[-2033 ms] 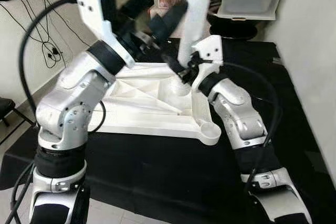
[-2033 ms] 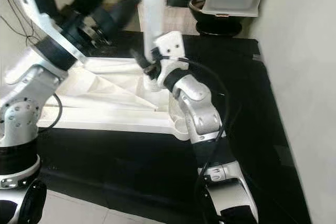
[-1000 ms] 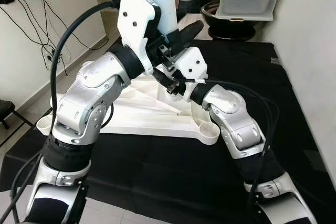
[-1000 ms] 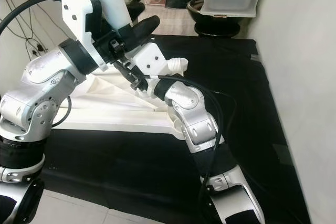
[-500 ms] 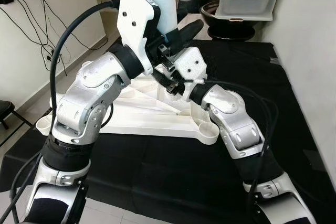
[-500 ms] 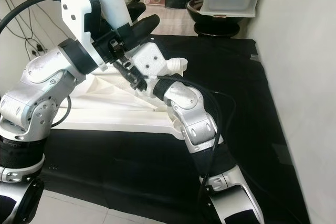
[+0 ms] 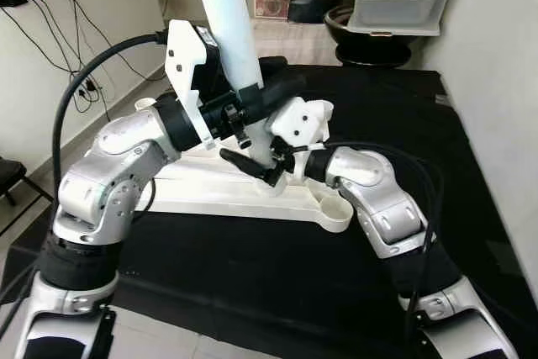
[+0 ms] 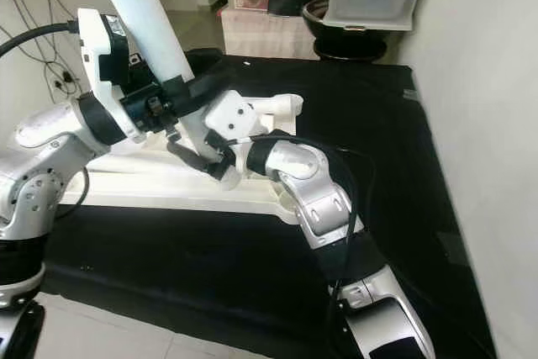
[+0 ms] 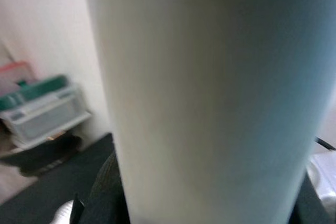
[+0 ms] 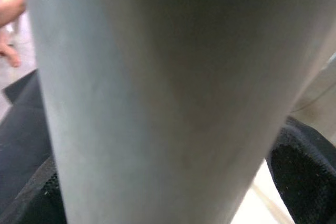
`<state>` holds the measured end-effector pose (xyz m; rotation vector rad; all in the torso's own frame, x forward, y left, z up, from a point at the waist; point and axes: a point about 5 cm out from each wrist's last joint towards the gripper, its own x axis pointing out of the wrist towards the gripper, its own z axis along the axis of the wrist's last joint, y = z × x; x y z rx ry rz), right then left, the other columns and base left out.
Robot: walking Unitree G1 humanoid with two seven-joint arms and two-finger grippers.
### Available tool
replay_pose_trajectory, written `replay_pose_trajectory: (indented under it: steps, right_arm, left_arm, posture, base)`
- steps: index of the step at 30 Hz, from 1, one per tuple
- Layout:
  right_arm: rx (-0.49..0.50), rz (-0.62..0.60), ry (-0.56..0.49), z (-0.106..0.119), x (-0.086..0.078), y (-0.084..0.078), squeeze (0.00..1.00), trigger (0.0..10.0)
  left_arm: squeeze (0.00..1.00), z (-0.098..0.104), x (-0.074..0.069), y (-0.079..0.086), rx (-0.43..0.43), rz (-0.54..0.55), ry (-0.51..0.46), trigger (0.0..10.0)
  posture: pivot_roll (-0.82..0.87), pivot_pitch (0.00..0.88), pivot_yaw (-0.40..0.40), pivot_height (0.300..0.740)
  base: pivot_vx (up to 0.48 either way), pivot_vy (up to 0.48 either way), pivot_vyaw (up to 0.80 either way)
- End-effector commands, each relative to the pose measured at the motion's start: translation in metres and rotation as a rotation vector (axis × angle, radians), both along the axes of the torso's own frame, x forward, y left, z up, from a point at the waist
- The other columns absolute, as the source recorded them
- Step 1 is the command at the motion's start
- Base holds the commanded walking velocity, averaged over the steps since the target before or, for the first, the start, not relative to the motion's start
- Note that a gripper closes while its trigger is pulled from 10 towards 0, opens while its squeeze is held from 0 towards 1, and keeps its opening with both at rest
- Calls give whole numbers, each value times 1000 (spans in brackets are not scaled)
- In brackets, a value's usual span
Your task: Building children table
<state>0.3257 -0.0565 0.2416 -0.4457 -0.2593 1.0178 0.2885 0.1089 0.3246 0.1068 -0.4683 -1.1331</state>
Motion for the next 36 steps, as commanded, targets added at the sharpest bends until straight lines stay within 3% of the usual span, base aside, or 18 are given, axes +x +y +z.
replay_pose_trajectory:
  steps: [1, 7, 10, 16, 17, 18, 19, 28, 33, 36]
  right_arm:
    - [-47, 48, 61, -14, -4, 11, 0, 10000]
    - [-61, 89, 106, -19, -8, 18, 0, 10000]
    - [-23, 131, 242, -22, -9, 24, 0, 10000]
    - [-7, 128, 373, -26, -10, 27, 0, 10000]
    - [-7, 121, 404, -29, -10, 28, 0, 4235]
    - [0, 116, 434, -30, -10, 29, 0, 3294]
    - [6, 116, 453, -31, -11, 31, 0, 196]
    - [57, 122, 438, -25, -12, 37, 0, 0]
    - [163, 177, 403, -10, -15, 45, 0, 0]
    - [178, 190, 409, -7, -17, 46, 0, 0]
  left_arm:
    - [0, -8, -4, -7, 47, -114, 33, 0]
    - [0, -7, -6, -14, 54, -192, 34, 0]
    - [0, -11, -11, -19, 99, -303, 44, 0]
    - [0, -15, -11, -22, 140, -347, 30, 0]
    - [0, -15, -10, -22, 146, -355, 23, 0]
    - [0, -15, -10, -23, 150, -361, 17, 0]
    - [0, -15, -9, -24, 155, -371, 10, 0]
    - [0, -14, -8, -30, 159, -386, -10, 0]
    - [0, -8, -4, -33, 133, -385, -39, 0]
    - [0, -7, -3, -32, 118, -380, -50, 0]
  posture:
    - [6, 3, 30, 740]
    - [0, 1, 25, 740]
    - [-12, 0, 26, 740]
    - [-17, 0, 22, 740]
    - [-20, 0, 21, 740]
    - [-20, 0, 20, 740]
    - [-20, 0, 20, 740]
    - [-28, 0, 26, 740]
    - [-32, 0, 31, 740]
    - [-32, 0, 31, 740]
  base:
    - [0, 0, 0]
    - [0, 0, 0]
    - [0, 0, 0]
    - [0, 0, 0]
    - [0, 0, 0]
    - [0, 0, 0]
    - [0, 0, 0]
    - [0, 0, 0]
    - [0, 0, 0]
    - [0, 0, 0]
